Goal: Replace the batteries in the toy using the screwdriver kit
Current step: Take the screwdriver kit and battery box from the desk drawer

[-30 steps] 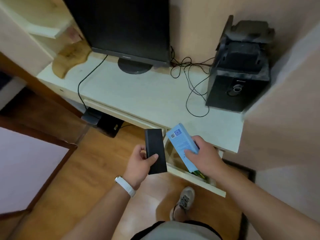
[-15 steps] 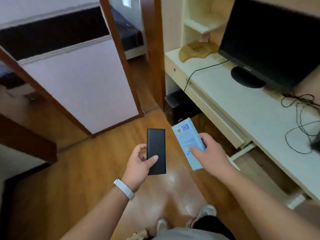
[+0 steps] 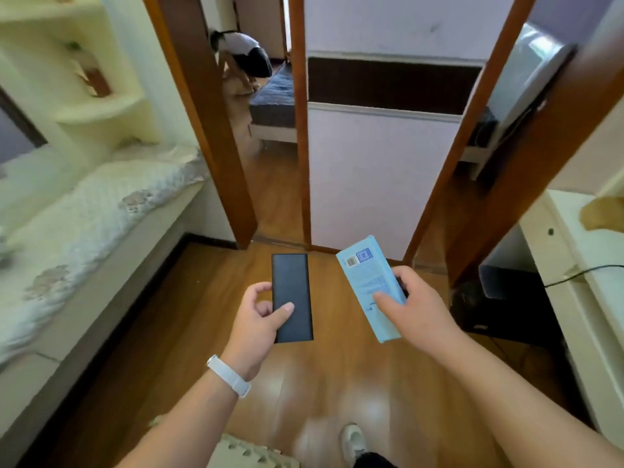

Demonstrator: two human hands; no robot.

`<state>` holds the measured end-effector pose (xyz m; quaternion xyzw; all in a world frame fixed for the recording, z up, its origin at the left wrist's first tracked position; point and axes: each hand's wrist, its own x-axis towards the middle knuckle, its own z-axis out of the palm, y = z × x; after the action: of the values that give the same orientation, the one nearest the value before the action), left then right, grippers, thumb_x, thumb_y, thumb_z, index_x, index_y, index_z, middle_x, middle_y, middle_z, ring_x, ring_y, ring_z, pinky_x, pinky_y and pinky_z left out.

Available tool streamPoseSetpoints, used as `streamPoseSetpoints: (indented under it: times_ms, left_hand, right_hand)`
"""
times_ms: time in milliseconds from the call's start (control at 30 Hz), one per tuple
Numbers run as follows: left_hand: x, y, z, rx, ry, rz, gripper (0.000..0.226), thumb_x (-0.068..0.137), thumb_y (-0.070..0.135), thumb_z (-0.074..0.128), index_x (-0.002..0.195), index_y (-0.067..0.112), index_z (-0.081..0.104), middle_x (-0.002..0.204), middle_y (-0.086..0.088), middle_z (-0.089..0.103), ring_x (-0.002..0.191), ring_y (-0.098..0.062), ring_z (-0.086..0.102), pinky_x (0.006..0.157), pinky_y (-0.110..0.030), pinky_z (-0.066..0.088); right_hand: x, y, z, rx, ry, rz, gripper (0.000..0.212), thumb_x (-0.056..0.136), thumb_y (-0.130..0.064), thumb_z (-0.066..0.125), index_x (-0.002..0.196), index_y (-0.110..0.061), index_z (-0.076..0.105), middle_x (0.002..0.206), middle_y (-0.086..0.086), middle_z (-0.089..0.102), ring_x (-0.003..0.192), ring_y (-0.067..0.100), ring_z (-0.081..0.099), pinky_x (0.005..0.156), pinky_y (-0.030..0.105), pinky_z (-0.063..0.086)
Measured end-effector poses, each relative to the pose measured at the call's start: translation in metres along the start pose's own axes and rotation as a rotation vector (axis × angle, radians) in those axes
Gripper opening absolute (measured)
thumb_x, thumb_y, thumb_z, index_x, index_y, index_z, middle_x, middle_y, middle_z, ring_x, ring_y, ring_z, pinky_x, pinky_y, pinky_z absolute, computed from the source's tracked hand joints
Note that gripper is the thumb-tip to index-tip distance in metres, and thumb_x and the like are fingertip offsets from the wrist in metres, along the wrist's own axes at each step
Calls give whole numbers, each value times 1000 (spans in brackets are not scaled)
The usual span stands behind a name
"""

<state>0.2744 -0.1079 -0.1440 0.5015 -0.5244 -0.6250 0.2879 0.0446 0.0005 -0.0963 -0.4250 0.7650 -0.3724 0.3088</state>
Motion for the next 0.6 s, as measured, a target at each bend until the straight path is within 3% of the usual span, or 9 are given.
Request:
streamPoseSetpoints:
  times_ms: [333, 500, 600]
  left_hand:
    - [22, 47, -3, -44, 345, 63, 48, 93, 24, 64, 135, 31, 41, 111, -2, 67, 98, -22, 68, 61, -21, 58]
    - [24, 54, -21, -65, 528, 112, 54, 92, 24, 67, 139, 33, 42, 100, 0, 71, 96, -21, 70, 81, -42, 61]
    - [22, 51, -44, -131, 626, 114, 55, 91, 23, 68, 139, 34, 44, 93, -1, 73, 95, -23, 70, 84, -49, 59]
  right_hand:
    - [99, -53, 6, 28, -253, -208, 18, 93, -32, 62, 104, -34, 49, 105, -25, 59, 89, 0, 64, 58, 16, 52]
    - [140, -73, 30, 59, -384, -282, 19, 92, -33, 64, 106, -34, 50, 111, -21, 61, 93, 3, 66, 60, 19, 55]
    - [155, -88, 56, 61, -484, -313, 21, 91, -33, 65, 105, -37, 50, 112, -22, 60, 94, 5, 67, 61, 19, 57]
